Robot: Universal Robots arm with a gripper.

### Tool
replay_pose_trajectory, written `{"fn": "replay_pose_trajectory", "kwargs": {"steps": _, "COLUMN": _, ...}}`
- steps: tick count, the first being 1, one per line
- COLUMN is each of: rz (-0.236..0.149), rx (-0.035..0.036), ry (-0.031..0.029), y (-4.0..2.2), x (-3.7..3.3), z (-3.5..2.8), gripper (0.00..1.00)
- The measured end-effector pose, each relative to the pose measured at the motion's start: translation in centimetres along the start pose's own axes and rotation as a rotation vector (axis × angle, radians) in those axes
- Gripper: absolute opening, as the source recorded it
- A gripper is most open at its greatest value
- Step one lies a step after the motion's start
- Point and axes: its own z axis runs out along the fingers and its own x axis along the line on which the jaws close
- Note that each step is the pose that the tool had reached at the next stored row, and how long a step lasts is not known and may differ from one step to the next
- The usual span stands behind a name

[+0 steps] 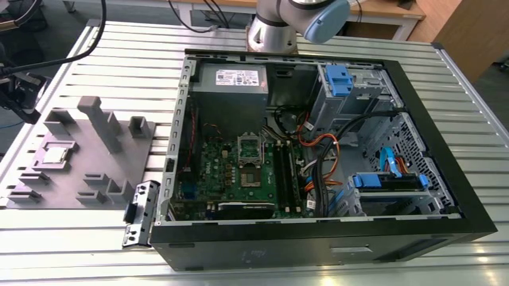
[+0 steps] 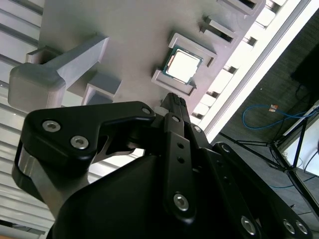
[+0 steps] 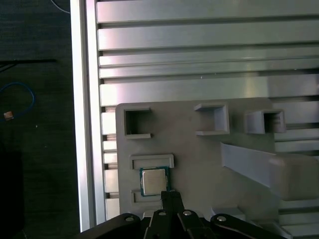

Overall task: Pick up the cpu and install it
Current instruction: 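Pick up the cpu and move it towards the insertion slot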

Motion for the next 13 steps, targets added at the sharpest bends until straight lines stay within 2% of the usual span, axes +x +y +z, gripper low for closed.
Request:
{"fn": "replay_pose_trajectory", "kwargs": {"steps": 6, "rz": 0.0, "rx": 0.0005, "ry": 0.0001, "y": -0.11, "x": 0.71, "z": 0.52, "gripper": 0.11}}
{"fn": "replay_pose_trajectory", "kwargs": {"steps": 13, "rz": 0.0, "rx": 0.0006, "ry": 0.0001, "y": -0.63, "x": 0.82, "z": 1.74, "gripper": 0.11}}
